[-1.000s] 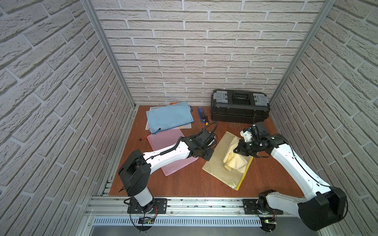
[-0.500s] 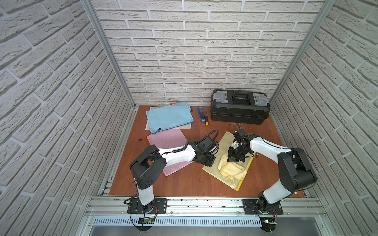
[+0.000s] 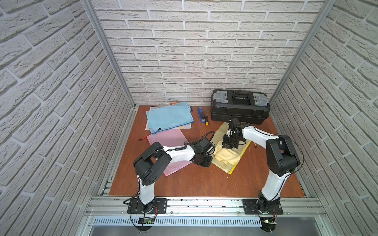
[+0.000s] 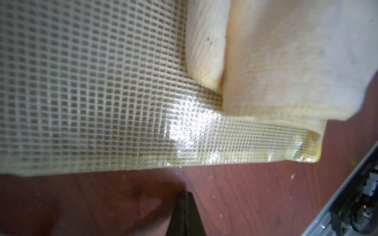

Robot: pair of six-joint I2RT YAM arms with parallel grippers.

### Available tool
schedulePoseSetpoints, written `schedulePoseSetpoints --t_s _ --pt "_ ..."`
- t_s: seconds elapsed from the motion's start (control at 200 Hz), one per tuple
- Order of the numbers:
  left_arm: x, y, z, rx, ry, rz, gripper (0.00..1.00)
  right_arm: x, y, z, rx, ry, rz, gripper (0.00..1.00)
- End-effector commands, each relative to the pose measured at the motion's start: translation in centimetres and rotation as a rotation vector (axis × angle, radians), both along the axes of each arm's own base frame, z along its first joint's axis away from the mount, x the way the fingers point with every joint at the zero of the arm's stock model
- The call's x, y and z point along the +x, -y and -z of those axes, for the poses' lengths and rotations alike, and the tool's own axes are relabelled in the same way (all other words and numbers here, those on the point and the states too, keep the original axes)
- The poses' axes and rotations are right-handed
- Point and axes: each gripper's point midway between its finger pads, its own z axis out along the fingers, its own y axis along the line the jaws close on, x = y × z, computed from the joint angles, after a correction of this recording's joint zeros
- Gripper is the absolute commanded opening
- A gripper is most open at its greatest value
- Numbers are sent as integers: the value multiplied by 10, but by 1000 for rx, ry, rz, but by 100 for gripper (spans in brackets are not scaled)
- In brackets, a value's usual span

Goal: Wipe the document bag
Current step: Move the document bag to the center of the board.

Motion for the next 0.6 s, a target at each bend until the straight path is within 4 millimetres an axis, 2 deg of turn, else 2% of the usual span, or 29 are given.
schedulePoseSetpoints --t_s 0.0,0.055,0.11,0.125,0.18,0.275,0.35,0.485,0.595 --pt "14 -5 -19 -50 66 -34 0 -15 6 -3 -22 -19 -16 2" --pt "20 -7 -33 -75 103 -42 0 -26 9 0 -27 -32 -17 2" --pt "27 -14 -40 -70 126 -59 0 -35 11 3 -29 -45 -13 2" --pt "28 -15 -41 -67 129 -62 3 -37 11 4 -28 -47 -11 2" --pt "33 -22 -39 -49 132 -79 9 -44 11 6 -18 -54 -5 2" --pt "40 -28 -27 -31 119 -99 7 -51 11 9 -2 -54 10 2" --pt "44 -24 -21 -55 99 -100 0 -54 11 12 2 -63 17 2" --pt "36 -11 -7 -74 40 -72 0 -49 4 9 21 -50 12 2" --pt "32 -9 -8 -80 44 -65 0 -41 -1 2 14 -32 -12 2"
